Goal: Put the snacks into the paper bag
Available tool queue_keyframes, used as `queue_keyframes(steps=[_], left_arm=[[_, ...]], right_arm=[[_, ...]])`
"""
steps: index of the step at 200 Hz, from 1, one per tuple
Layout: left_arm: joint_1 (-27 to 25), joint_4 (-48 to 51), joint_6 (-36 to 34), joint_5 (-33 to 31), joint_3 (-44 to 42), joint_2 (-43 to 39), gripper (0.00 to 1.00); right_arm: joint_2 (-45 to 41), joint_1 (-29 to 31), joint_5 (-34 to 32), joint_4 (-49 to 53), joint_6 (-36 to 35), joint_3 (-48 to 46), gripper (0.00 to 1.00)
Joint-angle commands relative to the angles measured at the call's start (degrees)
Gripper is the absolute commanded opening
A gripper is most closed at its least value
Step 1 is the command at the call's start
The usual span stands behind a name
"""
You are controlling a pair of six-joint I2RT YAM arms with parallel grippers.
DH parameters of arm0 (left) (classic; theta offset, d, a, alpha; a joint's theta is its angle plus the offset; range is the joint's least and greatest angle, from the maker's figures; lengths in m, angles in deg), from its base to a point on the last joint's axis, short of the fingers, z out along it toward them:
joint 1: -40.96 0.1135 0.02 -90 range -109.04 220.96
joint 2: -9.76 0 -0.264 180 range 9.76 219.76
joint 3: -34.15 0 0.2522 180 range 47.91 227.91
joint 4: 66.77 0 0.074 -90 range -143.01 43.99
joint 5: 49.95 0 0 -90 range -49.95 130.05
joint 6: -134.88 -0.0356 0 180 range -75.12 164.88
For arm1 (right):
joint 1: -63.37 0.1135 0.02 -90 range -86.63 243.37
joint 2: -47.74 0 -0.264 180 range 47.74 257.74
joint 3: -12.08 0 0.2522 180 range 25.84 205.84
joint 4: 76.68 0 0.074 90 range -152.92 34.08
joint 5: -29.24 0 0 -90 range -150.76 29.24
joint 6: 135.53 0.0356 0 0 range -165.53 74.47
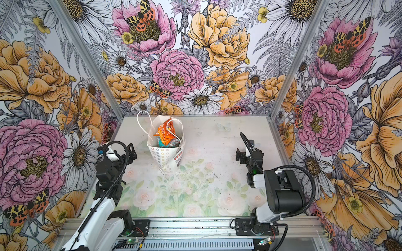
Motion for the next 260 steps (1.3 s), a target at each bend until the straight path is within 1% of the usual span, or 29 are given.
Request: queue_keyframes(steps=[1, 30, 71, 102, 109, 129, 137, 142, 153, 166, 174, 182, 191, 194, 197, 202, 207, 213, 217, 227, 239, 260], left_arm=[[0.5, -10.6, -4.9, -4.1, -2.2, 3.0, 0.99], [0.7, -18.7, -7.9, -3.8, -3.2, 10.2, 0.99], [0.5, -27.7, -6.2, -2.7, -2.4, 22.5, 0.99], [0.4, -33.4, -7.2, -2.5, -1.4, 31.3, 0.99], [0.6, -35.1, -7.8, -1.8, -1.5, 32.4, 0.99], [0.6, -37.0, -7.9, -3.0, -1.1, 35.5, 0.99], [0.6, -39.4, -8.0, -2.8, -0.9, 37.3, 0.99], [0.3, -38.5, -8.3, -2.6, -0.5, 37.0, 0.99], [-0.8, -35.2, -9.1, -4.4, 0.1, 35.8, 0.99], [-1.8, -37.2, -10.3, -4.7, 0.5, 37.4, 0.99], [-3.4, -36.7, -12.1, -4.8, 1.0, 38.5, 0.99], [-5.6, -37.0, -14.1, -6.1, 1.9, 41.1, 0.99], [-7.3, -42.2, -16.5, -7.6, 3.2, 46.1, 0.99], [-7.6, -40.2, -16.8, -8.1, 3.5, 45.3, 0.99], [-7.9, -36.1, -16.5, -8.3, 4.2, 44.0, 0.99], [-8.1, -30.8, -15.7, -11.2, 5.3, 42.2, 0.99], [-8.0, -31.5, -15.3, -12.8, 5.7, 43.1, 0.99], [-7.8, -36.6, -15.6, -12.2, 4.8, 44.6, 0.99], [-7.7, -38.0, -15.6, -12.1, 4.2, 44.8, 0.99], [-7.9, -35.9, -15.4, -12.2, 4.0, 43.6, 0.99], [-7.9, -38.3, -15.8, -12.0, 3.9, 44.6, 0.99], [-8.2, -36.1, -16.1, -12.4, 4.9, 44.5, 0.99]], right_arm=[[0.2, -0.2, -0.3, -3.2, 0.6, 1.3, 1.00], [0.2, -0.3, -1.5, -0.8, 1.2, 2.6, 1.00], [0.4, -0.3, -1.6, -0.9, 1.2, 2.6, 1.00], [0.4, -0.3, -1.6, -0.9, 1.2, 2.5, 1.00], [0.3, -0.3, -1.6, -1.0, 1.2, 2.6, 1.00], [0.4, -0.3, -1.6, -0.9, 1.2, 2.6, 1.00], [0.4, -0.2, -1.6, -1.0, 1.2, 2.6, 1.00], [0.3, -0.2, -1.5, -0.9, 1.2, 2.7, 1.00], [0.3, -0.2, -1.5, -0.9, 1.2, 2.7, 1.00], [0.4, -0.3, -1.5, -0.9, 1.3, 2.6, 1.00], [0.4, -0.3, -1.6, -0.9, 1.3, 2.7, 1.00], [0.3, -0.3, -1.6, -0.9, 1.3, 2.7, 1.00], [0.3, -0.2, -1.5, -0.9, 1.3, 2.6, 1.00], [0.4, -0.2, -1.6, -0.9, 1.3, 2.7, 1.00], [0.4, -0.3, -1.6, -0.9, 1.2, 2.7, 1.00], [0.4, -0.3, -1.5, -0.9, 1.2, 2.7, 1.00], [0.3, -0.2, -1.5, -0.9, 1.2, 2.6, 1.00], [0.4, -0.3, -1.6, -1.0, 1.2, 2.6, 1.00], [0.3, -0.3, -1.6, -0.9, 1.2, 2.7, 1.00], [0.3, -0.3, -1.6, -0.9, 1.2, 2.6, 1.00], [0.3, -0.3, -1.6, -0.9, 1.3, 2.6, 1.00], [0.4, -0.3, -1.6, -0.9, 1.2, 2.7, 1.00]])
